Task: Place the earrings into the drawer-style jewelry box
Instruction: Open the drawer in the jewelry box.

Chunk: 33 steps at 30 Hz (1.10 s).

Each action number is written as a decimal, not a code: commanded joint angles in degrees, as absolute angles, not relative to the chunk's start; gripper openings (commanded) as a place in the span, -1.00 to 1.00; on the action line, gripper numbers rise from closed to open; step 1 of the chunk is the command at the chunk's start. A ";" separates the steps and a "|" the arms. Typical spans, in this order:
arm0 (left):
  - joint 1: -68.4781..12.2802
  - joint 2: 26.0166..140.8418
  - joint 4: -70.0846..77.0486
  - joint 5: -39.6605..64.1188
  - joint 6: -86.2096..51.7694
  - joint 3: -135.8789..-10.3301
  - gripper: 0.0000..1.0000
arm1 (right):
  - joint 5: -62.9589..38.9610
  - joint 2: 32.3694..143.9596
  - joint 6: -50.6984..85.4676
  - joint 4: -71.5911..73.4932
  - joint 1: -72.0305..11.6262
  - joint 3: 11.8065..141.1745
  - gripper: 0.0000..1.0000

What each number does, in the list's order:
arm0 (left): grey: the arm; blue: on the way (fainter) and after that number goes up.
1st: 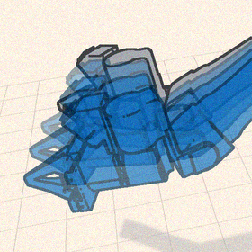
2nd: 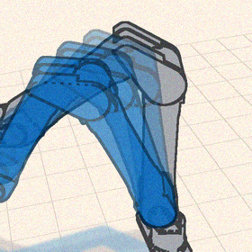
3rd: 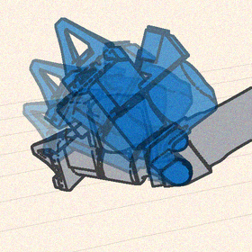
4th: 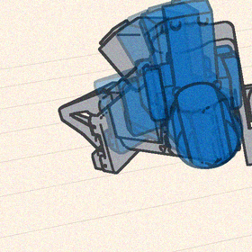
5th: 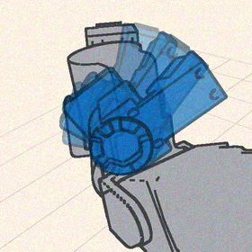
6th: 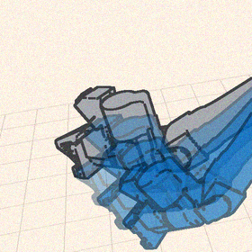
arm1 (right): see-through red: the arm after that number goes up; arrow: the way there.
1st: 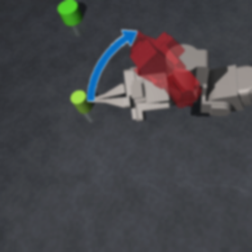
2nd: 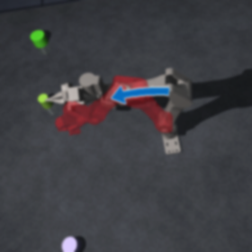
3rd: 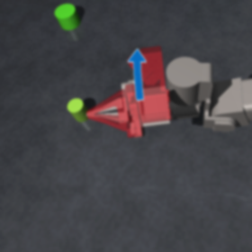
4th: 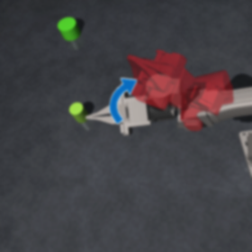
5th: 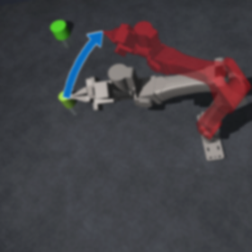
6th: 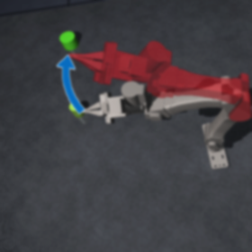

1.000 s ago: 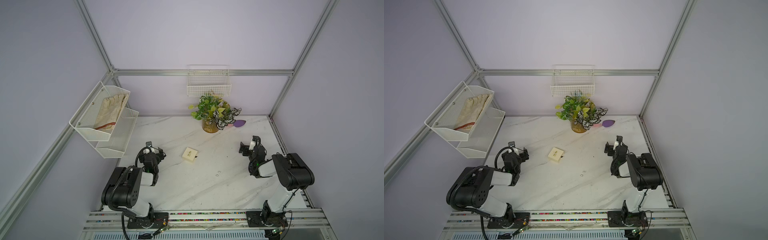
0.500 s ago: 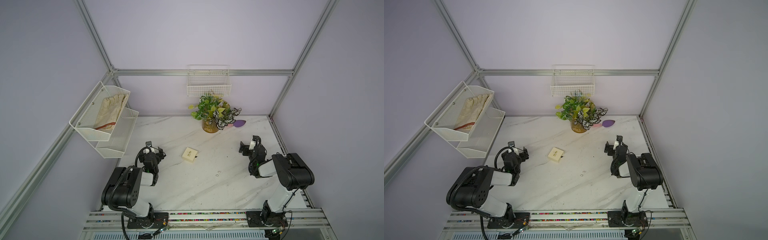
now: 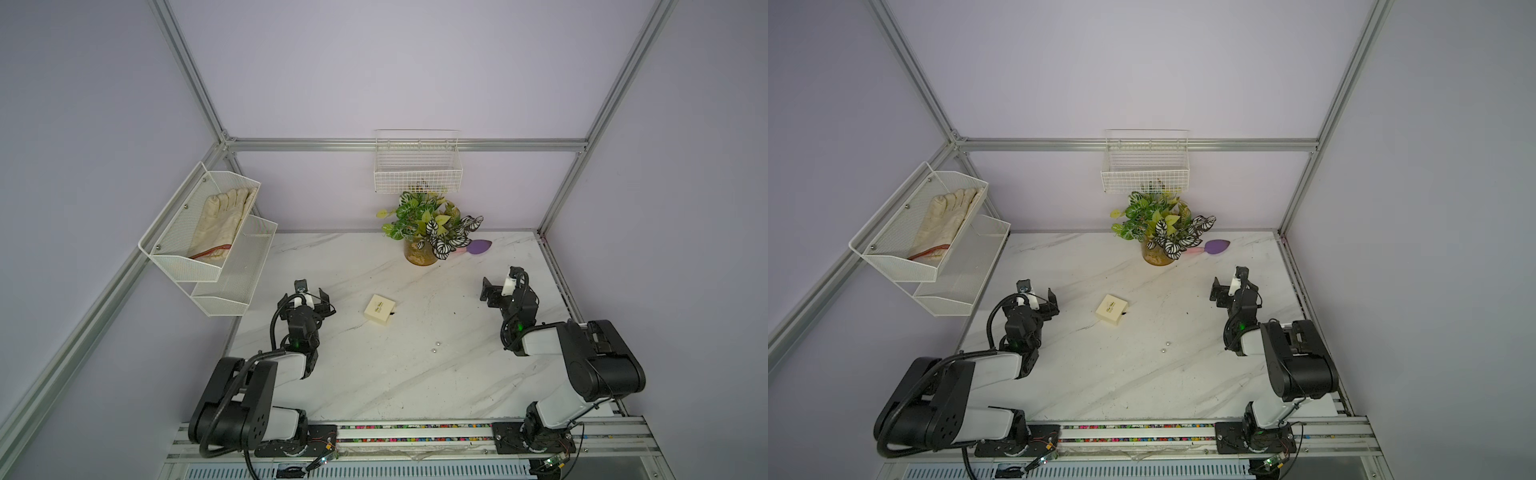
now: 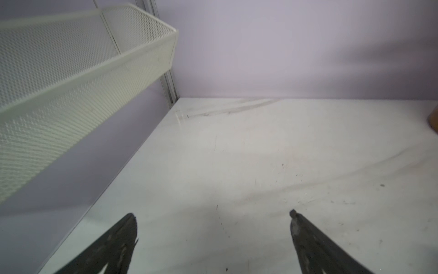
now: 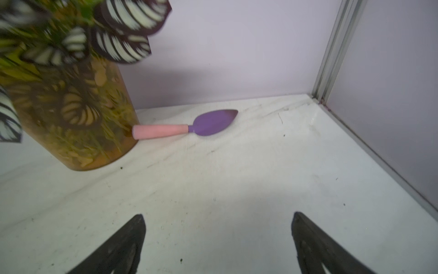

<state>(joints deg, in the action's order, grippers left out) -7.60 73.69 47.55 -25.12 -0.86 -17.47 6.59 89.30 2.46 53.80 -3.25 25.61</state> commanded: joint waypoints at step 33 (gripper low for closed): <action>-12.21 87.30 9.49 25.06 -30.23 -45.50 0.94 | -14.71 77.52 39.72 16.90 -23.79 33.54 0.24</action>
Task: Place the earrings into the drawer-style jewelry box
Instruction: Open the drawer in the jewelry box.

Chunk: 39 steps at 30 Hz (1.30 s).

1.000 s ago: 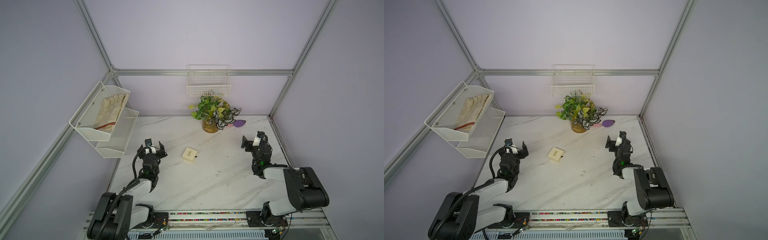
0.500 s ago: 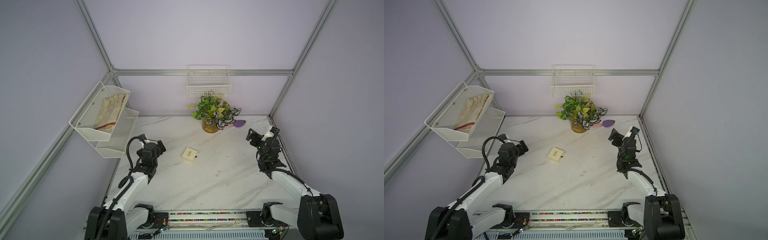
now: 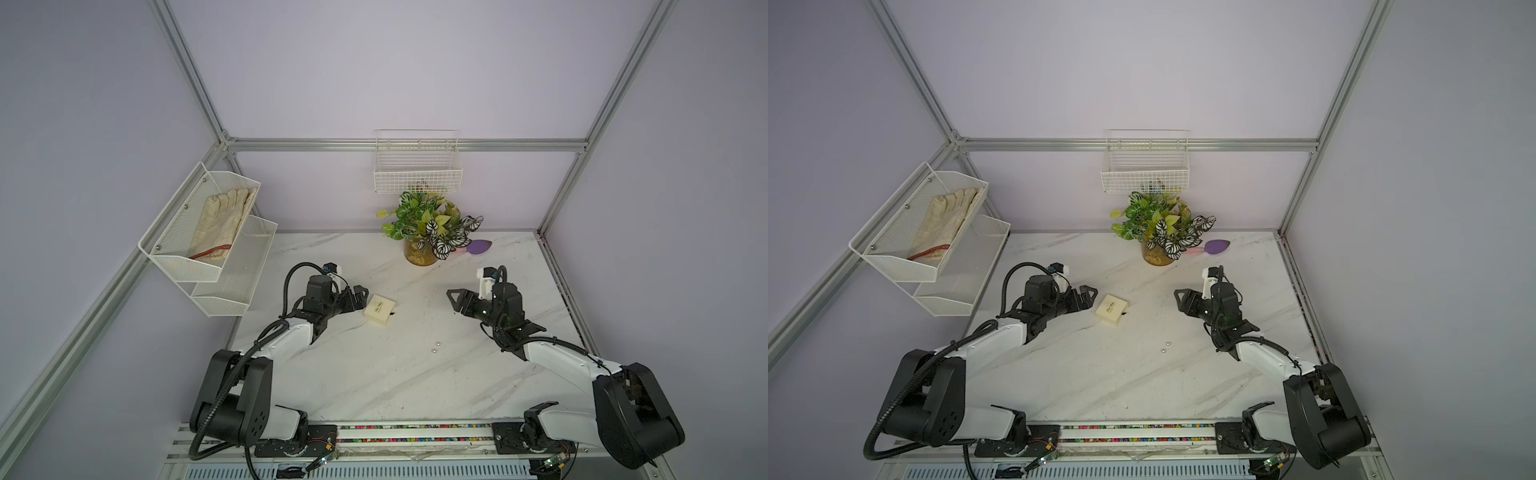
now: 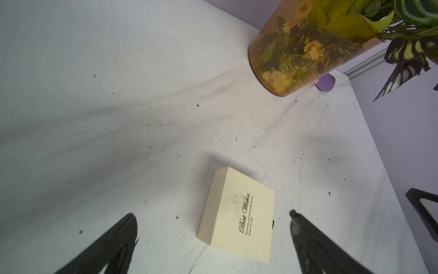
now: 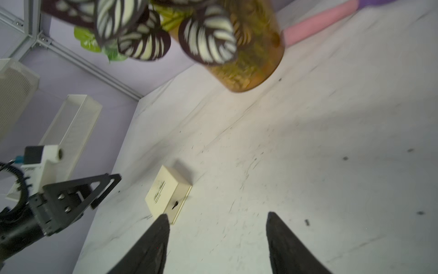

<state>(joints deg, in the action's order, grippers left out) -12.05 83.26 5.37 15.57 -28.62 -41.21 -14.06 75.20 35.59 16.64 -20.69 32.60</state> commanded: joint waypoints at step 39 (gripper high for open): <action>-12.92 101.80 1.71 25.36 -25.42 -52.31 0.00 | -18.68 112.33 58.17 23.12 -36.30 55.21 -0.33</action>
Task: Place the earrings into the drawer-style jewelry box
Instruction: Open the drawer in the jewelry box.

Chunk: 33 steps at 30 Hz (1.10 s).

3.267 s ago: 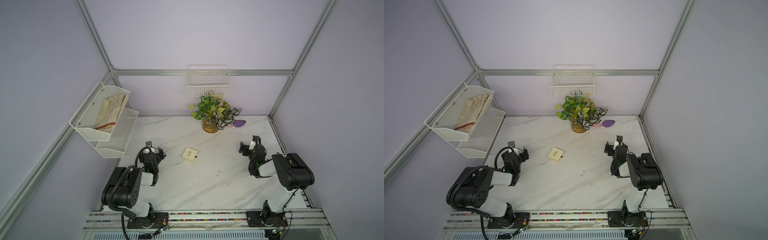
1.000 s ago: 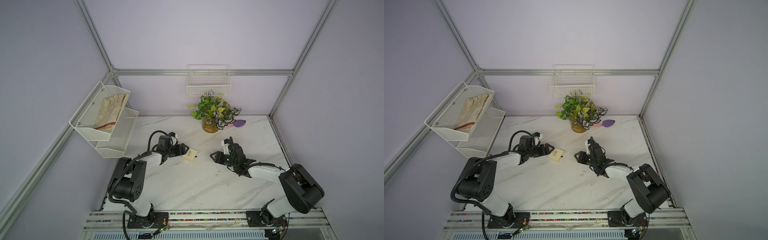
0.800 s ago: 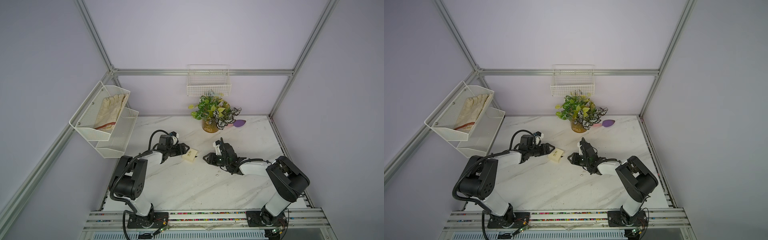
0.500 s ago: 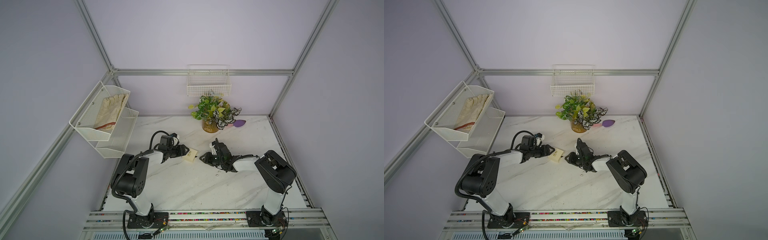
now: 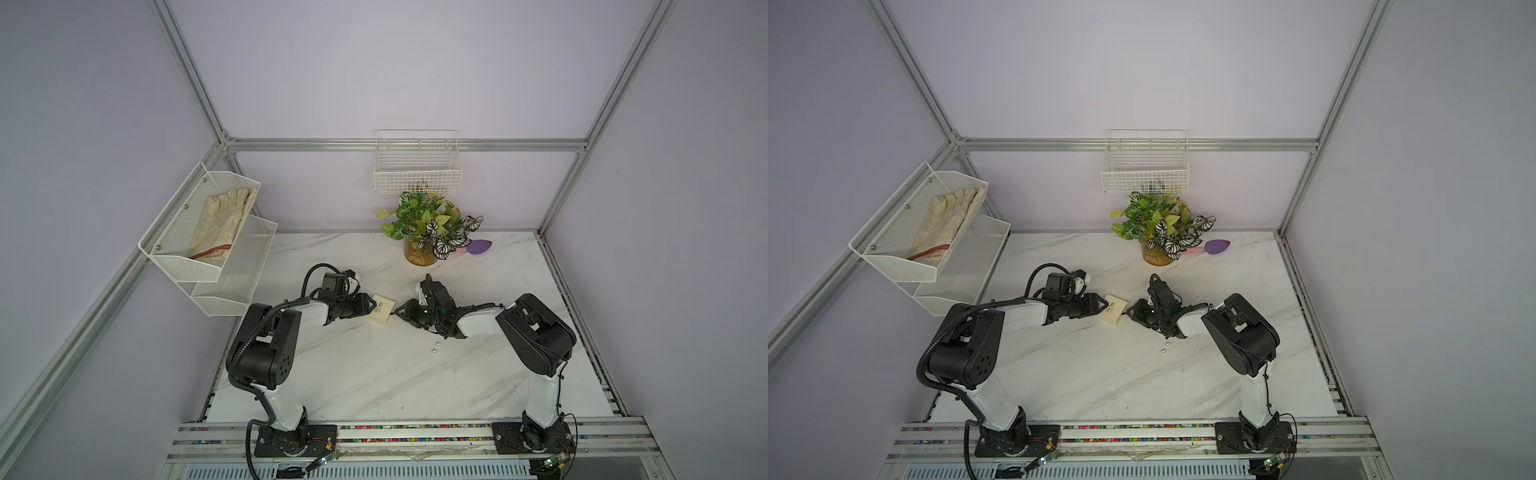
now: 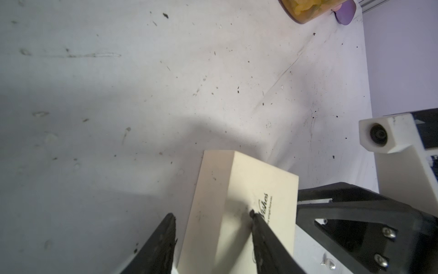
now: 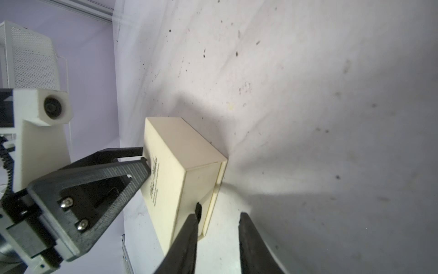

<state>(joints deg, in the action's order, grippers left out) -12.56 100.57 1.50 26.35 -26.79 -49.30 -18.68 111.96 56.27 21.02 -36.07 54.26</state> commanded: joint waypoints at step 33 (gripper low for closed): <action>-13.23 103.27 0.85 25.48 -24.62 -53.26 -0.19 | -20.84 116.43 59.77 24.06 -36.30 57.92 -0.53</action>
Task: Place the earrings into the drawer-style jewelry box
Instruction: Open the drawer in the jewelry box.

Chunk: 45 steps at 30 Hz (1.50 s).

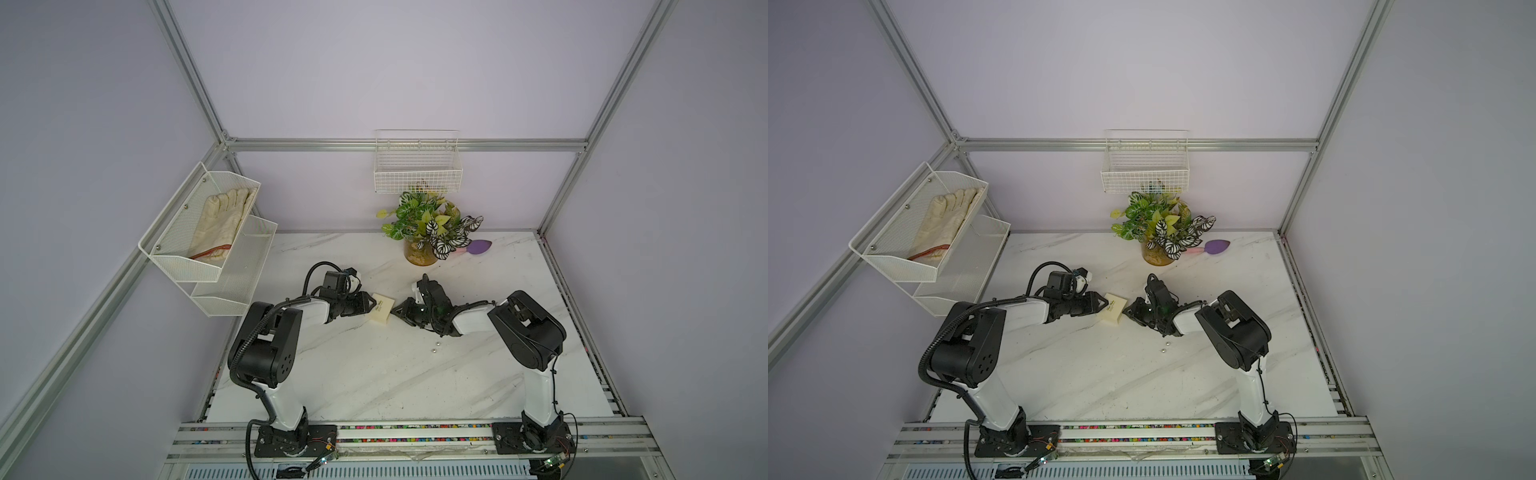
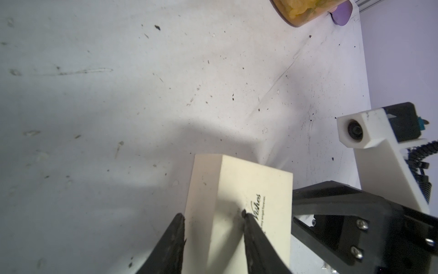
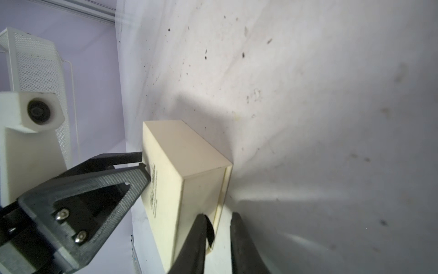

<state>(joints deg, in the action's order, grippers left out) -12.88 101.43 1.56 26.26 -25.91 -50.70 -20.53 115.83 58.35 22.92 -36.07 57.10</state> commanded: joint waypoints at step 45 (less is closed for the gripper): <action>-13.71 105.24 -1.98 22.88 -23.69 -54.36 -0.24 | -22.33 115.23 61.52 28.58 -35.11 54.00 -1.00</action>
